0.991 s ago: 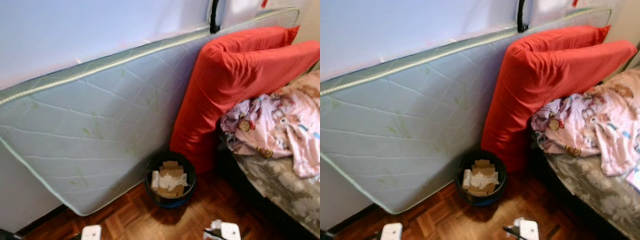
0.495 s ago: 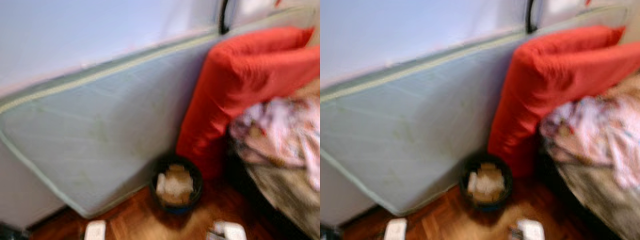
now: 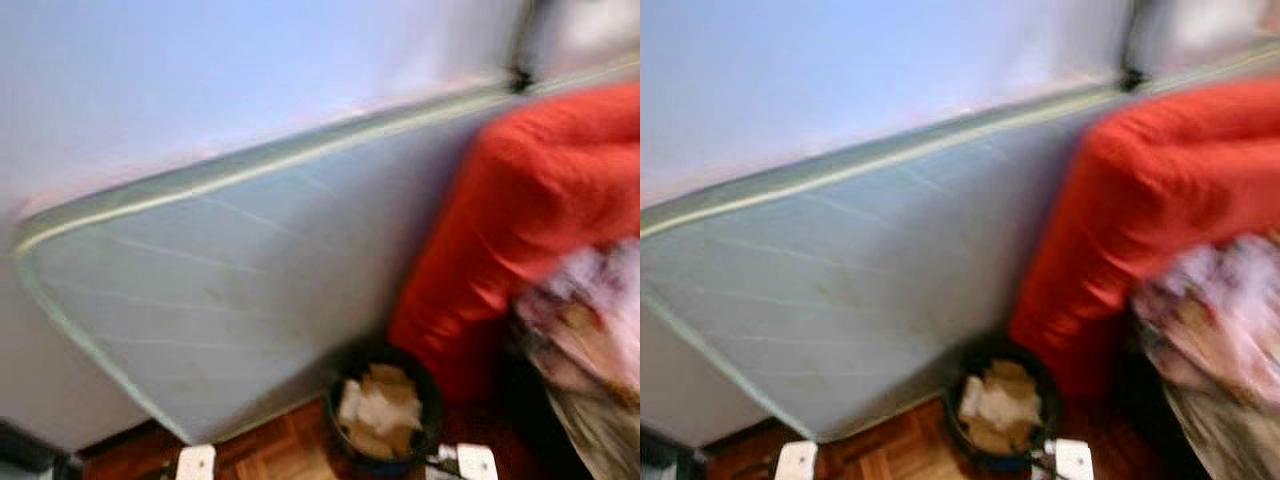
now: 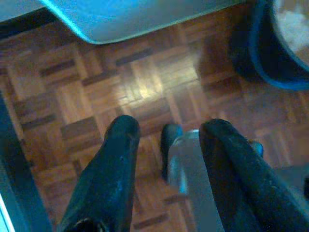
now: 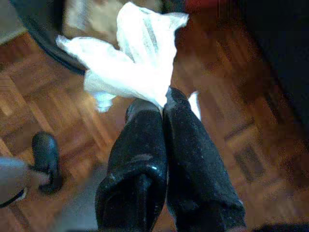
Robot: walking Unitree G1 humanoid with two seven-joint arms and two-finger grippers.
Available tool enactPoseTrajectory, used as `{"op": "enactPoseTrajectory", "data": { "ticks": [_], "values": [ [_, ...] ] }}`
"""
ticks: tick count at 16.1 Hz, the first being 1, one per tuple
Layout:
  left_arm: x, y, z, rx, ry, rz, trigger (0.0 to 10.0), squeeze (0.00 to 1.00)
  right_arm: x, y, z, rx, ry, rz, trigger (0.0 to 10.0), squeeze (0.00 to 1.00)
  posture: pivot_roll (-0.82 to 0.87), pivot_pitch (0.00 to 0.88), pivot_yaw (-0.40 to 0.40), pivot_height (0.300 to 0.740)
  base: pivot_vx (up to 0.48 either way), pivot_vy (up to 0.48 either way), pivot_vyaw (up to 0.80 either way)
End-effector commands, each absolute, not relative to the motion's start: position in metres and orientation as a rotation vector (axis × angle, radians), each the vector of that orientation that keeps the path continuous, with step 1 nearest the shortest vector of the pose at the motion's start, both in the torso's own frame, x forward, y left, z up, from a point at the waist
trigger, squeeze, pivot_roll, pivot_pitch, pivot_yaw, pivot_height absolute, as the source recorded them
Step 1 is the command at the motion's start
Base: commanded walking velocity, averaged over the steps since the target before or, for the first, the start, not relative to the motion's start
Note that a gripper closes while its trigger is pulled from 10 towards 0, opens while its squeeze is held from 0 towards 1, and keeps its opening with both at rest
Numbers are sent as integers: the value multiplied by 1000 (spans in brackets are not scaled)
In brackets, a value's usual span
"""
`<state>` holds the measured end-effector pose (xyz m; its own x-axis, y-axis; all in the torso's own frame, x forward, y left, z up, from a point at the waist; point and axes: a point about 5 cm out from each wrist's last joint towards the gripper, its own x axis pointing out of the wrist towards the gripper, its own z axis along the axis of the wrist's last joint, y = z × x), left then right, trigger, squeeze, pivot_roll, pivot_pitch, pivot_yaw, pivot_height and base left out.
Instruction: Clean up the room
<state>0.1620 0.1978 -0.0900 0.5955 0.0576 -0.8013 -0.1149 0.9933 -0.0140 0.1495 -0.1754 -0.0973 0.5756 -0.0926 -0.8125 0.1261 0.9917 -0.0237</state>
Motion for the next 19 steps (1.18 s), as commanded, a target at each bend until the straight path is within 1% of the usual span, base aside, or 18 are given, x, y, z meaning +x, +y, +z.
{"op": "enactPoseTrajectory", "data": {
  "ticks": [1,4,6,8,10,13,16,17,18,19],
  "values": [
    [161,203,-90,-55,929,115,10000,0,146,-166,-100,66,962,-115,10000,0,-20,27,-2,740,300,0,0],
    [161,204,-89,-55,927,114,10000,0,148,-165,-99,37,954,-69,10000,0,-21,28,-3,740,284,0,0],
    [162,204,-89,-55,922,113,10000,0,147,-166,-99,41,952,-74,10000,0,-18,29,-4,740,263,0,400],
    [165,203,-87,-59,899,102,10000,0,147,-166,-99,65,944,-94,10000,0,-19,30,-4,740,0,0,0],
    [179,202,-79,-47,816,70,10000,0,148,-166,-97,93,906,-109,10000,0,-19,36,-3,740,0,0,0],
    [210,197,-57,-46,615,29,10000,0,153,-164,-92,113,827,-67,10000,0,-19,38,-2,740,0,0,0],
    [238,192,-31,-54,423,12,10000,0,155,-165,-89,148,760,-87,10000,0,-19,40,-1,740,0,0,0],
    [247,189,-18,-53,333,2,10000,0,155,-165,-88,155,735,-77,10000,0,-20,35,0,740,0,0,0],
    [249,186,-12,-50,282,-4,10000,0,241,-177,-34,135,435,-57,10000,0,-20,31,0,740,0,0,0],
    [249,184,-7,-17,244,-30,10000,0,255,-182,-21,134,365,-52,10000,0,-22,28,1,740,0,0,0]
  ]
}}
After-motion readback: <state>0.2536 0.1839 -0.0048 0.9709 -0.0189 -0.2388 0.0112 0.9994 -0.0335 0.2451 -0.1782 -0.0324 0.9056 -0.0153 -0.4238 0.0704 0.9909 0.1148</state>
